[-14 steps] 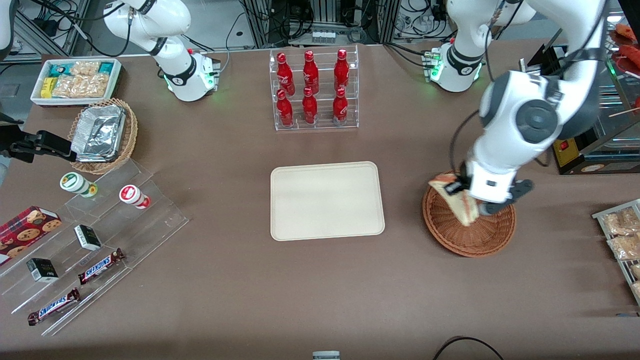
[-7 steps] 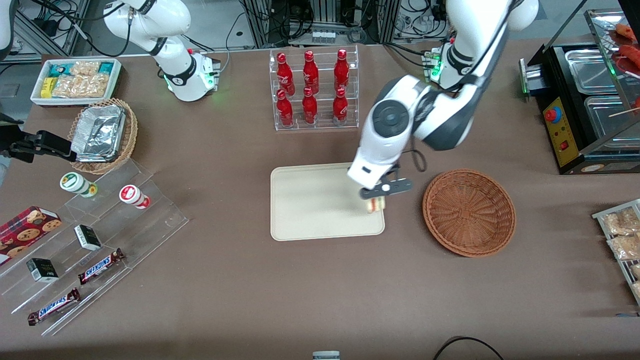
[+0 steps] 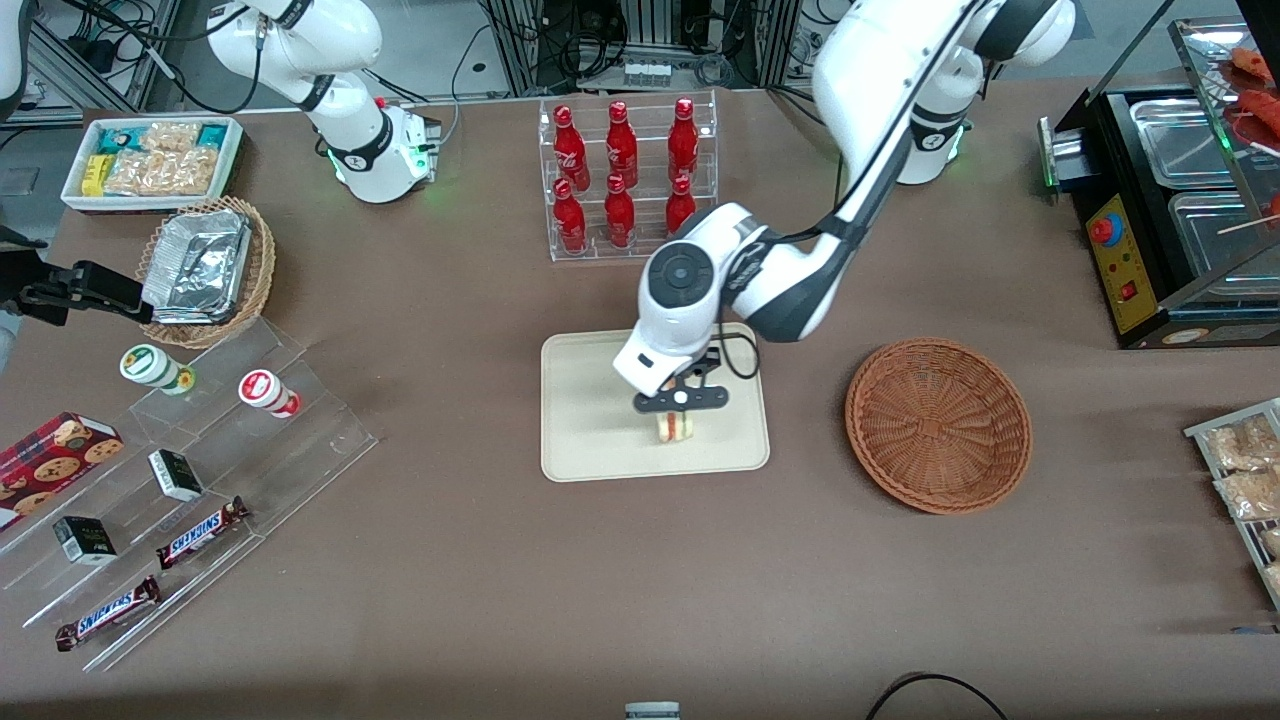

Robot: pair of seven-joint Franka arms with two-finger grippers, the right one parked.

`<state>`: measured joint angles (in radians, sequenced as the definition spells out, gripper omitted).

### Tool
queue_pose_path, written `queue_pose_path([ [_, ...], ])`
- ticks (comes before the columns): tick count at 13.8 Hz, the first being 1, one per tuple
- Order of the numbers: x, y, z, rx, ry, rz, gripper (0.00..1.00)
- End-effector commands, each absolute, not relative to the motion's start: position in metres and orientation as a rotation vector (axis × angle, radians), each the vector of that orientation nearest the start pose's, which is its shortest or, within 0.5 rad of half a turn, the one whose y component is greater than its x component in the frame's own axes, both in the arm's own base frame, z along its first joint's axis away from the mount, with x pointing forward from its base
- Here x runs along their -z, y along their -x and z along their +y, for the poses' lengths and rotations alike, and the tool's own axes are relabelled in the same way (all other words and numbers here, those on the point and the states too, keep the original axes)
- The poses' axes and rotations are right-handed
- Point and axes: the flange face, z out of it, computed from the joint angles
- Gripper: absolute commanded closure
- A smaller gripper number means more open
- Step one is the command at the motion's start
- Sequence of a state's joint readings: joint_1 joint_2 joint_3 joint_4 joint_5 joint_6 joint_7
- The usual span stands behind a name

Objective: Place sandwich from basket to tray
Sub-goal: 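Lift the sandwich and carry it with the left gripper over the cream tray, then lower the sandwich upright onto the tray and open the left gripper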

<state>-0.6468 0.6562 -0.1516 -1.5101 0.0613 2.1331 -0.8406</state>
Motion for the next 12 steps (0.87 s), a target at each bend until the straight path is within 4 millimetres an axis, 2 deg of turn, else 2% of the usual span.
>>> queue_pose_path([
  [1, -0.259, -0.511, -0.505, -0.027, 3.148, -0.04, 1.0],
  [3, -0.239, -0.508, -0.51, -0.027, 3.147, -0.021, 1.0],
  [7, -0.22, -0.498, -0.517, -0.041, 3.126, 0.013, 1.0],
  [8, -0.219, -0.497, -0.518, -0.045, 3.129, 0.009, 0.69],
  [9, -0.219, -0.496, -0.518, -0.046, 3.127, 0.002, 0.51],
  [10, -0.219, -0.496, -0.518, -0.045, 3.126, -0.001, 0.38],
  [11, -0.22, -0.497, -0.517, -0.039, 3.125, 0.005, 0.0],
  [12, -0.225, -0.497, -0.517, -0.039, 3.125, 0.001, 0.0],
])
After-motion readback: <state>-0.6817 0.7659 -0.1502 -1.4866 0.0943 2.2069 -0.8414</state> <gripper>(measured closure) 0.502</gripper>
